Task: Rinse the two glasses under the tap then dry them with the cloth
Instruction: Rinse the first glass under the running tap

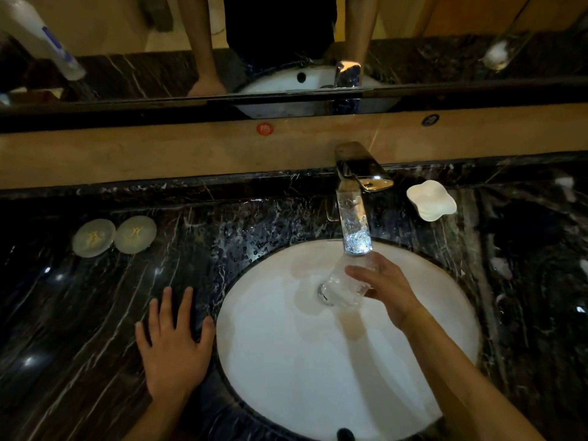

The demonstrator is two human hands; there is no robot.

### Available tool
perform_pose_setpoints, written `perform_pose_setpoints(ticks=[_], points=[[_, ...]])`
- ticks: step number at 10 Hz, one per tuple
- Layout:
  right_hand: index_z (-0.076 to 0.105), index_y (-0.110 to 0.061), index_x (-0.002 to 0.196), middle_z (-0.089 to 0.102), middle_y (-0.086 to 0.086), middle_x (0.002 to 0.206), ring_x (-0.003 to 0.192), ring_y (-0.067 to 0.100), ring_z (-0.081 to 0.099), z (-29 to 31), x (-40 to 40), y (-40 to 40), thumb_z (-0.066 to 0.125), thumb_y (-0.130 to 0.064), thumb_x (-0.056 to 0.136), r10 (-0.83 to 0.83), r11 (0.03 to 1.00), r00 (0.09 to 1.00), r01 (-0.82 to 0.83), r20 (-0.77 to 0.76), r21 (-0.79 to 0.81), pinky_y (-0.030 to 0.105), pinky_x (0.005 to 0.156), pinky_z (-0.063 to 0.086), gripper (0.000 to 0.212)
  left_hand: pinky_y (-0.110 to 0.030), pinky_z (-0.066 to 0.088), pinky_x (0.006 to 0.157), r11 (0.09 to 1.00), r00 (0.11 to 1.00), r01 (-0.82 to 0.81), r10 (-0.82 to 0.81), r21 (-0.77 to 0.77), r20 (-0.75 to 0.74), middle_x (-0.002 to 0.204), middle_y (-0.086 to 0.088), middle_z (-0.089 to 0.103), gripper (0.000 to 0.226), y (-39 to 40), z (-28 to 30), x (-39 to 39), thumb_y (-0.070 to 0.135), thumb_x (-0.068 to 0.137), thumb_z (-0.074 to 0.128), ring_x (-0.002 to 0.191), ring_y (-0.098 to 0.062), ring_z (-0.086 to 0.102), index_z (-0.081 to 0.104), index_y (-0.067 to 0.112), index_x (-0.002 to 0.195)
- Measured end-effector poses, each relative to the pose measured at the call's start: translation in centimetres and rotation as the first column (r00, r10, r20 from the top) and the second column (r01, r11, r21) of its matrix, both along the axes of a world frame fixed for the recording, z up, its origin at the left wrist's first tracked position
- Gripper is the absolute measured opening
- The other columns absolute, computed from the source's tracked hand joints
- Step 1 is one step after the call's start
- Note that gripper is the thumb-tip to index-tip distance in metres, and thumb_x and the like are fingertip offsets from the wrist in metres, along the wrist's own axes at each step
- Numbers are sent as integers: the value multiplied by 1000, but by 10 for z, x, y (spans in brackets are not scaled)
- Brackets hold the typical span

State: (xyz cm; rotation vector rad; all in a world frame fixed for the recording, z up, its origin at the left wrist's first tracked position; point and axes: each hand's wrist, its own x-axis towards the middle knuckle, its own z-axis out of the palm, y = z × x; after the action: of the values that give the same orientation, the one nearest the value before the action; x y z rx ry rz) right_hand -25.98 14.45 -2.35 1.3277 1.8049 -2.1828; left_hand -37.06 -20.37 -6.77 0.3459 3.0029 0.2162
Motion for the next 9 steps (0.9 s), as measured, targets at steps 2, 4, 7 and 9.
perform_pose_setpoints(ticks=[2, 4, 7, 9], points=[[65, -19, 115, 68, 11, 117, 90, 31, 69, -5, -8, -14, 68, -30, 89, -213, 931, 977, 204, 2, -303, 48, 91, 57, 28, -60, 15, 118, 1000, 1000, -1, 1, -3, 3, 163, -10, 28, 74, 0, 0, 0, 64, 90, 24, 151, -33, 21, 34, 29, 154], [66, -10, 97, 72, 10, 89, 83, 27, 66, 9, -26, -21, 70, -28, 87, -430, 680, 897, 397, 104, -616, 36, 69, 60, 21, -61, 15, 118, 1000, 1000, -1, 1, -10, 2, 163, -11, 28, 74, 0, -1, -1, 63, 90, 23, 150, -34, 21, 34, 28, 155], [66, -2, 113, 73, 17, 101, 84, 30, 72, -1, -38, -24, 83, -42, 72, -573, 284, 771, 503, 276, -816, 38, 67, 63, 60, -61, 16, 119, 1000, 1000, -2, 2, -16, 0, 163, -10, 28, 72, -1, -3, -2, 61, 90, 27, 150, -33, 20, 34, 29, 154], [70, -11, 103, 73, 5, 87, 69, 18, 71, -12, -20, -23, 78, -50, 75, -548, 281, 810, 414, 210, -866, 24, 65, 61, 48, -60, 15, 119, 1000, 1000, -1, 1, -16, -11, 163, -10, 28, 72, -1, -3, -2, 62, 90, 27, 150, -33, 21, 33, 29, 154]])
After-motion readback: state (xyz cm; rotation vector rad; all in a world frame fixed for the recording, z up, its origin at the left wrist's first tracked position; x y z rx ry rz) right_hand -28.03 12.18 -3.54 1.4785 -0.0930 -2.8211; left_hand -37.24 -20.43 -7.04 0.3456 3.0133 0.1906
